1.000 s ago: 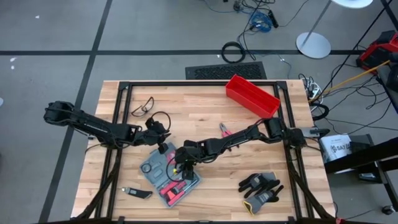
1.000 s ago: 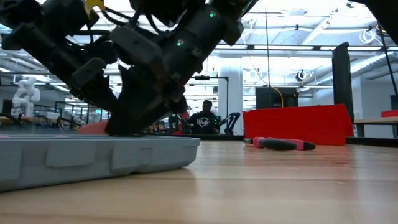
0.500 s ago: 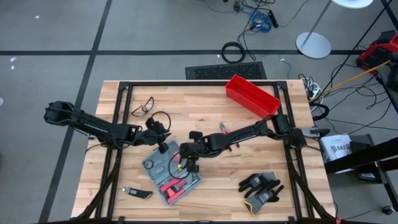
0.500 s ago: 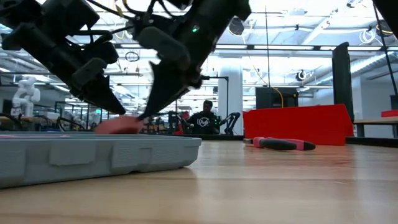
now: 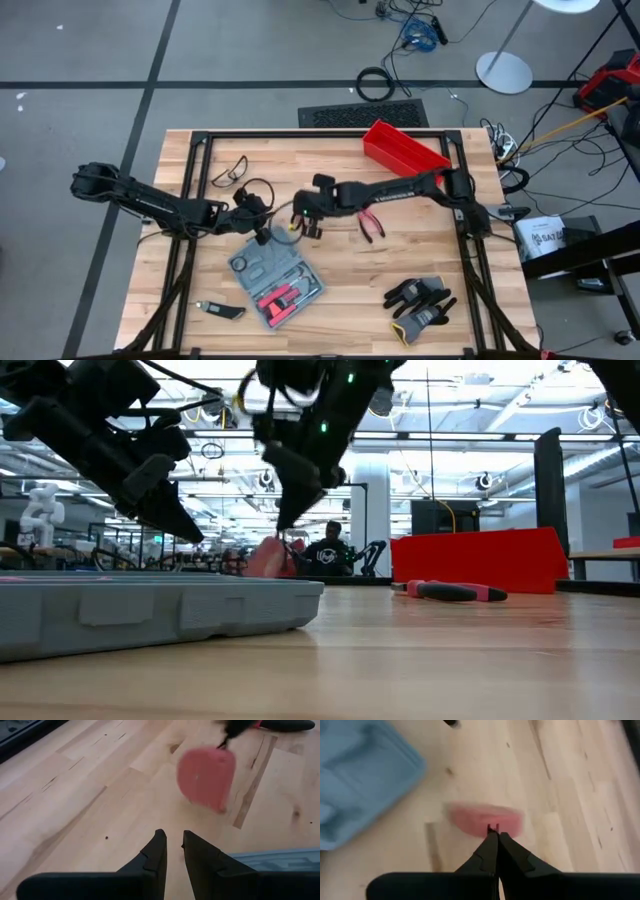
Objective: Prefit tool cases
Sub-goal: Remove the tape measure from the toolbox, then remove the electrical tape from the toolbox
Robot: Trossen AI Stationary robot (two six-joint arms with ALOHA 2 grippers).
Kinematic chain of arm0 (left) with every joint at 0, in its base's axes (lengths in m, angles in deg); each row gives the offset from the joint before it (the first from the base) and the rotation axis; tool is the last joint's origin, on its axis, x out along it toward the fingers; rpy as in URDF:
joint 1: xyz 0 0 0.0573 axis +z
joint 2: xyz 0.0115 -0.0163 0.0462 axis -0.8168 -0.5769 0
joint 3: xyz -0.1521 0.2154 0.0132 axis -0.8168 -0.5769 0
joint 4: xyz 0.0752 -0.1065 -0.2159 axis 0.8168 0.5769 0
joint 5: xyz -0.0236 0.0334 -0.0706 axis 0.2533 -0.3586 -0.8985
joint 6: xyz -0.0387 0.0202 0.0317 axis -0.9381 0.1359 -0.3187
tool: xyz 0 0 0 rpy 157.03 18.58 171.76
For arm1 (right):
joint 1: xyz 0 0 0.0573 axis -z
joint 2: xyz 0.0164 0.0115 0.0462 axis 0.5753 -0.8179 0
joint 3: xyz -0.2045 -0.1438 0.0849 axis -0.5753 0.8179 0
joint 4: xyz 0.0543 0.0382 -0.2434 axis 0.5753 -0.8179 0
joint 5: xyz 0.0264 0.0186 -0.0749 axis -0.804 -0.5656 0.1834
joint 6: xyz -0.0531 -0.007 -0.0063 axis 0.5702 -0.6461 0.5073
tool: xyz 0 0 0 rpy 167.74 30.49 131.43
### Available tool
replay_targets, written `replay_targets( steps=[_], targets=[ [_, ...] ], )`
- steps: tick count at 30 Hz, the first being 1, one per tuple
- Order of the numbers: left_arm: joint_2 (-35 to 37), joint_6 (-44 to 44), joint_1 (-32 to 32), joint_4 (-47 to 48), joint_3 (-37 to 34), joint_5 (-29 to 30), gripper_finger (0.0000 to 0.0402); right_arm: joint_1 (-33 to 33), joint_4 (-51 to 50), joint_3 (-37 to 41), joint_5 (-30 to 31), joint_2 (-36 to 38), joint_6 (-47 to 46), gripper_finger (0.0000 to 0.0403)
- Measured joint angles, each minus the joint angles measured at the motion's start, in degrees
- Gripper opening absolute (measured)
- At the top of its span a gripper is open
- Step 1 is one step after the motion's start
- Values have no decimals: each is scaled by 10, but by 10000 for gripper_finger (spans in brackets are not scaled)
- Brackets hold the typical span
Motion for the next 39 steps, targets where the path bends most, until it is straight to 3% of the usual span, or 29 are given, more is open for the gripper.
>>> replay_targets(
  steps=[4,8,16,24,27,31,35,39],
  targets=[
    [0,0,0,0,0,0,68,30,6,0,-54,-7,2,3],
    [0,-1,-9,1,0,0,68,42,3,0,-98,-9,1,33],
    [0,-13,-18,1,0,1,68,54,2,0,-85,-9,6,100],
    [0,-14,-18,7,0,2,68,63,-44,0,-68,31,13,115],
    [0,-26,-19,40,0,-15,68,45,-105,0,-78,48,7,115],
    [0,-45,-19,96,0,-60,68,1,-161,0,-172,55,-3,115],
    [0,-61,-19,109,0,-43,68,-73,-132,0,-229,44,17,115],
    [0,-65,-19,98,0,-31,68,-139,-37,0,-208,26,35,114]
  ],
)
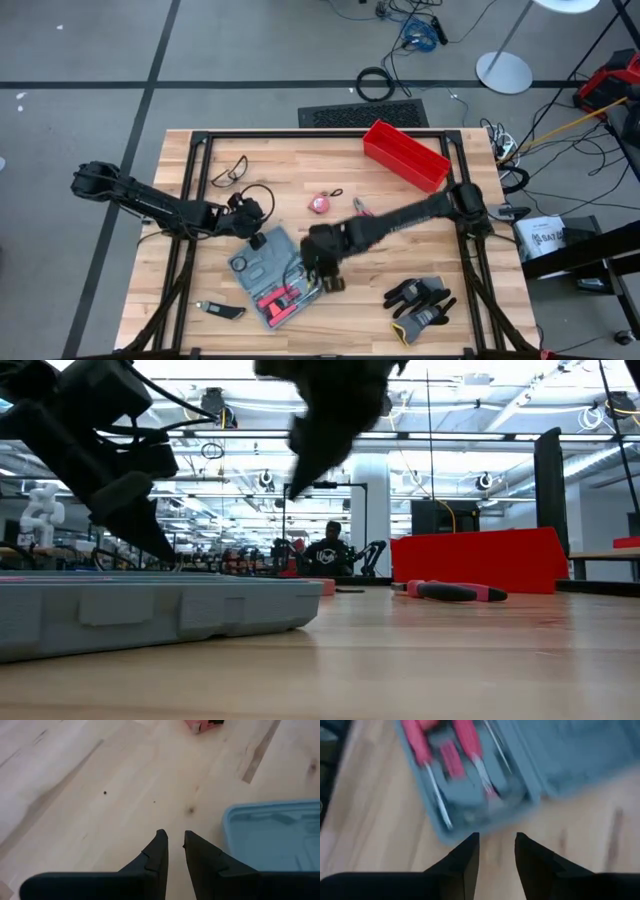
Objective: Prefit tool cases
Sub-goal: Remove the electrical tape from the toolbox
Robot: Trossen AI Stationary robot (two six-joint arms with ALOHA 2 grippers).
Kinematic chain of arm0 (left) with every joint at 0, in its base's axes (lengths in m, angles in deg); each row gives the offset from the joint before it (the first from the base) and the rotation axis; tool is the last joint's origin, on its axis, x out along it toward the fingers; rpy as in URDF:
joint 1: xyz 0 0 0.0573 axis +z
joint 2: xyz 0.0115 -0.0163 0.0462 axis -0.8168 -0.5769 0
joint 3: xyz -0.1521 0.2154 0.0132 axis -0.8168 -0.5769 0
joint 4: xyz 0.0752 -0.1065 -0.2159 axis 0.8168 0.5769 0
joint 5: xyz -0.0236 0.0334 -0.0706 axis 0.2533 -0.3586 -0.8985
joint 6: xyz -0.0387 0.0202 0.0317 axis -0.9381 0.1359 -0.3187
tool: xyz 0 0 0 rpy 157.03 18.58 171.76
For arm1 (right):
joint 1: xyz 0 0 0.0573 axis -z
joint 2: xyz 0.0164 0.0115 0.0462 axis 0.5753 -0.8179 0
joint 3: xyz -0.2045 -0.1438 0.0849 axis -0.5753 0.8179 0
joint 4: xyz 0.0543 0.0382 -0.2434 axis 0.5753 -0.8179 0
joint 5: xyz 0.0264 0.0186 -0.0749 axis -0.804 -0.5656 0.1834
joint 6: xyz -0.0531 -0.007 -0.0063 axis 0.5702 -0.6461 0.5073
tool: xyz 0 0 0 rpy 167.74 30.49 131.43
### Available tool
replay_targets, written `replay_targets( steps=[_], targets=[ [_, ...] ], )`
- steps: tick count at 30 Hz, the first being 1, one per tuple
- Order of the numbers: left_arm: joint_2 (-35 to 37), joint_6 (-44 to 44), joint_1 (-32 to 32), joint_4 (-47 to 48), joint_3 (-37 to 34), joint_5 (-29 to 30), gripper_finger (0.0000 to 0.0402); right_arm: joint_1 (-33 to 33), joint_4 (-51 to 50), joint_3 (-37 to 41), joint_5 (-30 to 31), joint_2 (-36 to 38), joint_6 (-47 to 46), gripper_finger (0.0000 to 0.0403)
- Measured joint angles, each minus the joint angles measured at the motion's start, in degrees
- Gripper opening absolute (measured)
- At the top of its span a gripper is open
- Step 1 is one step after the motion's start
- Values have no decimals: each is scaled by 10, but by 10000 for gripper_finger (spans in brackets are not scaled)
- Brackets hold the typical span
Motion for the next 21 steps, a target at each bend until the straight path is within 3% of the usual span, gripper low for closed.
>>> replay_targets(
  steps=[3,8,14,21],
  targets=[
    [0,-1,0,-7,0,1,68,-26,63,0,49,-26,0,105],
    [0,-4,0,-9,0,1,68,-31,124,0,51,-70,-28,76],
    [0,-4,0,-8,1,1,68,-30,94,0,35,-87,-36,8],
    [0,6,0,-8,1,5,68,-21,9,-3,31,-93,-26,2]
  ],
)
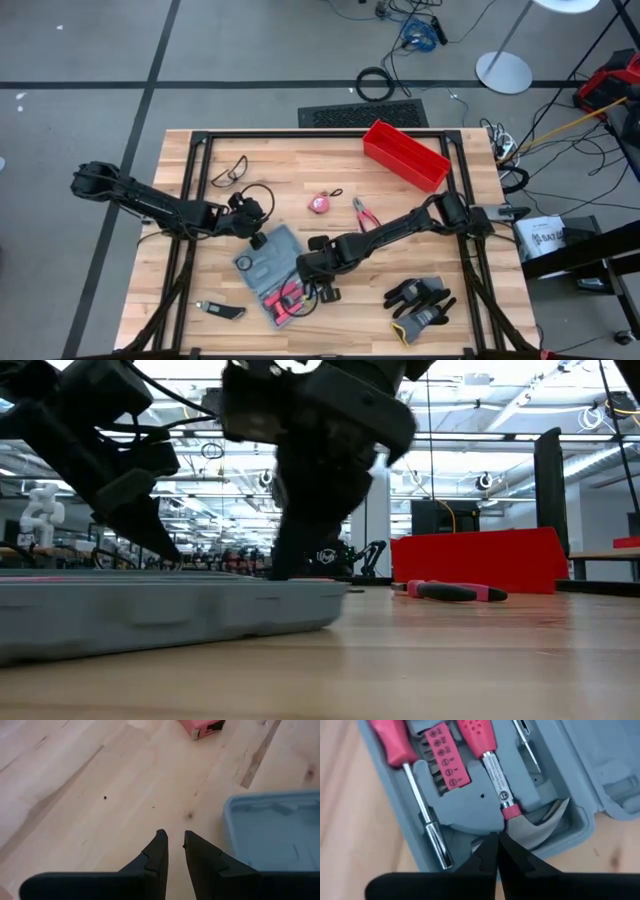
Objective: Prefit tool cases
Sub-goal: Remove the electrical tape from the toolbox
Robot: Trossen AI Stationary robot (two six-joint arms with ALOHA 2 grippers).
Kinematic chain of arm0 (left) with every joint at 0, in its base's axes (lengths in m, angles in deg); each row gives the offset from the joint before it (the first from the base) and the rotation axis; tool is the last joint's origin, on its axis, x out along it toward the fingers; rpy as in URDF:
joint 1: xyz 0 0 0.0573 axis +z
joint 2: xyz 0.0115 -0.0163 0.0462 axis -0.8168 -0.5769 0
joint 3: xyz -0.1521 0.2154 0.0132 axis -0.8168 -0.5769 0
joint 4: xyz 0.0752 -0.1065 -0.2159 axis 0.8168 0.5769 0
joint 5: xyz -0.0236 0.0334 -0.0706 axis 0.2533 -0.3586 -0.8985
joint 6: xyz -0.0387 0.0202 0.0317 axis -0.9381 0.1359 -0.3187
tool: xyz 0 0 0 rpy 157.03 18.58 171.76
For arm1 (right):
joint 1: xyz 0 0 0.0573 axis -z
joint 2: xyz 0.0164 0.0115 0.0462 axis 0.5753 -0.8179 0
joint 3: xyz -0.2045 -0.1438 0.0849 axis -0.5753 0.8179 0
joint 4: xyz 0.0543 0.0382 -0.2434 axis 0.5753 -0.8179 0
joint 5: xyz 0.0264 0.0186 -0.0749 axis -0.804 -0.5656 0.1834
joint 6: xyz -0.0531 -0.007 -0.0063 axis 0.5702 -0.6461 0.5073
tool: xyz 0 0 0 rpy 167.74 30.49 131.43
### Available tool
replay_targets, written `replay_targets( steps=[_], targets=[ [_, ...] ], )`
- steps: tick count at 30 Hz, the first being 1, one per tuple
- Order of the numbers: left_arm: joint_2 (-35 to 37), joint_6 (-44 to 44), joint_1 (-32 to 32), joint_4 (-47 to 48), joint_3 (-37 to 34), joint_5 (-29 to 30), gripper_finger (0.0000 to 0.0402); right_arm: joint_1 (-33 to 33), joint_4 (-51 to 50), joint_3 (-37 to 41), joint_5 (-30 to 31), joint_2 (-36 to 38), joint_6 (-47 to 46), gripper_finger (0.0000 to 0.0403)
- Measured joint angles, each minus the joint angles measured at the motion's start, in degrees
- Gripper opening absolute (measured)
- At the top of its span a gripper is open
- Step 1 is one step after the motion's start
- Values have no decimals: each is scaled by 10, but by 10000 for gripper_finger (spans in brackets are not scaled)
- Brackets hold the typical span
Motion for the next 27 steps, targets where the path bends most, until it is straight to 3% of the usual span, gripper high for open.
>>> replay_targets(
  steps=[6,10,14,21,25,27],
  targets=[
    [0,4,2,-2,0,6,68,31,-63,0,44,-1,119,1],
    [0,4,2,-2,0,6,68,63,-110,1,139,-2,243,1],
    [0,3,2,-2,0,5,68,101,-98,3,184,2,316,0],
    [0,0,1,-22,0,-1,68,131,-85,6,166,50,312,0],
    [0,-1,1,-40,0,-43,68,126,-92,5,161,89,226,0],
    [0,-1,1,-48,0,-52,68,115,-97,5,131,101,170,0]
  ],
)
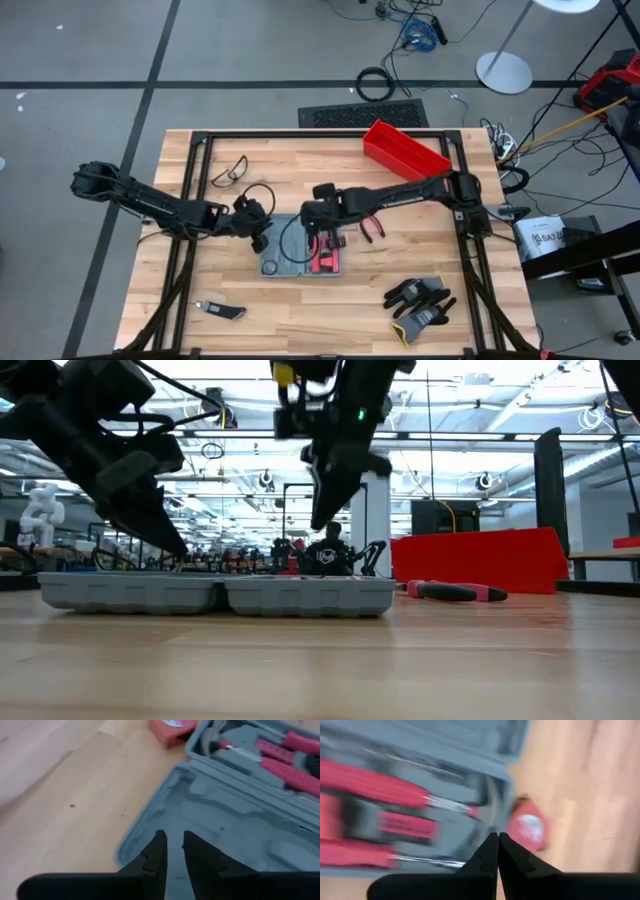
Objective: Prefit tool cases
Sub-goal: Remove the electrical tape from the toolbox
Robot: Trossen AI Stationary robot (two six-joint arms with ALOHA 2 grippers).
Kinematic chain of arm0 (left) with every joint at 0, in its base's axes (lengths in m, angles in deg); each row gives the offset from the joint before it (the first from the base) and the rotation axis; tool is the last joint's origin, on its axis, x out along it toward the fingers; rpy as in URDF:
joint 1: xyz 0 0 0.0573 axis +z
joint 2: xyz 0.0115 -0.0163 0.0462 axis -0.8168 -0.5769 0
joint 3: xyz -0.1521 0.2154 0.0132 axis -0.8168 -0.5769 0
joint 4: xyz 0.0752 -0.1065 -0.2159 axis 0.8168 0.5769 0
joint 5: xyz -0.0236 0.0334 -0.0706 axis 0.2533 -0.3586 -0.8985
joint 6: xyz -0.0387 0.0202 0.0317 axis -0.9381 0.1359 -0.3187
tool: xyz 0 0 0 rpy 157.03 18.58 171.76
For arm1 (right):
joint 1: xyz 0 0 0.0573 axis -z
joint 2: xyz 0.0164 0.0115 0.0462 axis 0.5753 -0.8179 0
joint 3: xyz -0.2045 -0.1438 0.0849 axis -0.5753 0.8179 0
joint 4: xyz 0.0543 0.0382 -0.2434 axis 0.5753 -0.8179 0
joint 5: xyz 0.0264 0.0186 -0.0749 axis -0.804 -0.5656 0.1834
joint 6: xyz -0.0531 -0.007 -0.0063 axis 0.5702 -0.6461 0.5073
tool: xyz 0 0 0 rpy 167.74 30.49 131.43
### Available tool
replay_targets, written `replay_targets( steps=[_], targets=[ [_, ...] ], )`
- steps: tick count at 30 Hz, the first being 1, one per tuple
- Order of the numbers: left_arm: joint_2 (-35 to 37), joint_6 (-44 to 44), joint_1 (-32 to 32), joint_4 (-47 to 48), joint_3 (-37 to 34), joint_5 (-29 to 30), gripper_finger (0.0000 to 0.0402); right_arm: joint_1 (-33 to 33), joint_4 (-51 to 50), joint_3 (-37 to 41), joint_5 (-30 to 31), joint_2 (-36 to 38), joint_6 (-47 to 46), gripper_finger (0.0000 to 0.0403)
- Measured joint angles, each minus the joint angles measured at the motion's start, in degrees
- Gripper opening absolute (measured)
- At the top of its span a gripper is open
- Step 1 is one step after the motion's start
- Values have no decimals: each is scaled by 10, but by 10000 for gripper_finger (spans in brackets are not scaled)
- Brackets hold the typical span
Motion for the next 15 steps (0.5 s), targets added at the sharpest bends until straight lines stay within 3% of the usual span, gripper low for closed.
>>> replay_targets(
  steps=[3,7,10,15],
  targets=[
    [0,8,1,2,0,2,68,-22,39,0,-54,9,-71,0],
    [5,18,1,20,8,37,68,-50,149,0,-56,-16,-86,7],
    [29,4,0,67,35,83,68,-61,232,0,-59,-40,-74,32],
    [61,-16,-13,184,66,76,68,-54,318,-1,-94,-72,-102,91]
  ],
)
